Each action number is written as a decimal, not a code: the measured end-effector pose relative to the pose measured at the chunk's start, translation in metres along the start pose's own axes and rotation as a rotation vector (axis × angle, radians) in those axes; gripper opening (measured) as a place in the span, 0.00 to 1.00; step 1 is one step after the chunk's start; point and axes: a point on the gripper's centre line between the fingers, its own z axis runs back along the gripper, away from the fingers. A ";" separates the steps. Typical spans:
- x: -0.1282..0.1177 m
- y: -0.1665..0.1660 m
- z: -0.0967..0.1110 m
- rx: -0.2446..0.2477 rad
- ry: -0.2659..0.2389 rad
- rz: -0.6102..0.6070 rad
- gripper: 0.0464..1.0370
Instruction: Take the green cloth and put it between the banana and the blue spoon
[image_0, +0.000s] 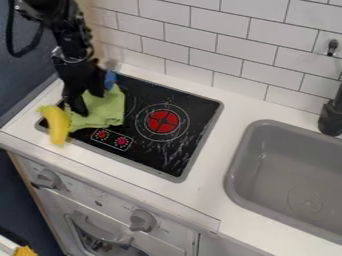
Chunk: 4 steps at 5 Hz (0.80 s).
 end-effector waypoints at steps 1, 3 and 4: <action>0.009 -0.009 -0.005 0.004 0.003 0.020 0.96; 0.018 -0.015 -0.004 -0.019 0.015 0.041 0.96; 0.016 -0.015 -0.002 -0.030 0.021 0.019 0.96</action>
